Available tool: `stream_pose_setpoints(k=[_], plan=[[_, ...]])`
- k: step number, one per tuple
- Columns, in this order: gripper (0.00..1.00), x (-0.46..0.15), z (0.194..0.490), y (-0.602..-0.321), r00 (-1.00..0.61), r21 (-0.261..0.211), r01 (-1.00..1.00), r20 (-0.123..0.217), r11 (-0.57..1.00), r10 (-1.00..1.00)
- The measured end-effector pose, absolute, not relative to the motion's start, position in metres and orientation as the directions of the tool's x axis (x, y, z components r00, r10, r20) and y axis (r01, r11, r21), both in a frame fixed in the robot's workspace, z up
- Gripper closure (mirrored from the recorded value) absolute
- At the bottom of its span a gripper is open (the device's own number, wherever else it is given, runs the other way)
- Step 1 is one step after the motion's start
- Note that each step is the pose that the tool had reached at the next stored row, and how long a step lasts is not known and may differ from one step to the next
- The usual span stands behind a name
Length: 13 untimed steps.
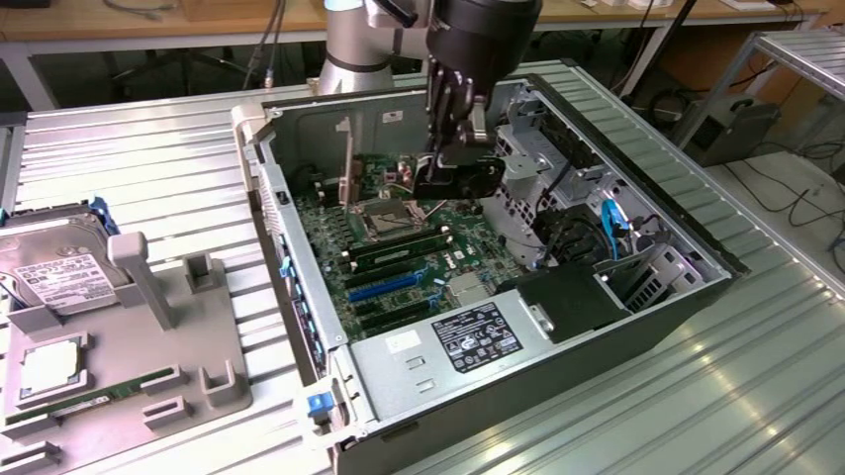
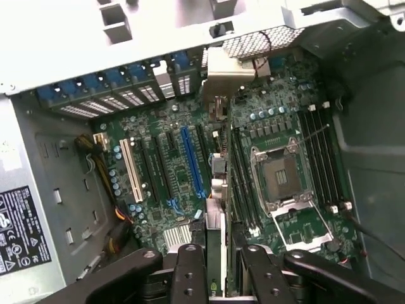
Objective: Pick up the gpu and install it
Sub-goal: 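Insert the gpu into the slot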
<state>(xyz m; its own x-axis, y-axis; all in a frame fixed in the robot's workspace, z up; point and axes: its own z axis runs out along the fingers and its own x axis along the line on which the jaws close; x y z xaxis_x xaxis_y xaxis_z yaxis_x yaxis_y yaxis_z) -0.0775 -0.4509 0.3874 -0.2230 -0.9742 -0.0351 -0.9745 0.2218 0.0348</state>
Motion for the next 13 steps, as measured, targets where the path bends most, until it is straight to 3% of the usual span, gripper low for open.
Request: stream_pose_setpoints(k=[13], plan=[[0.74,-0.078,0.370,-0.452,0.013,0.035,-0.999,-0.035,-0.014,-0.999]])
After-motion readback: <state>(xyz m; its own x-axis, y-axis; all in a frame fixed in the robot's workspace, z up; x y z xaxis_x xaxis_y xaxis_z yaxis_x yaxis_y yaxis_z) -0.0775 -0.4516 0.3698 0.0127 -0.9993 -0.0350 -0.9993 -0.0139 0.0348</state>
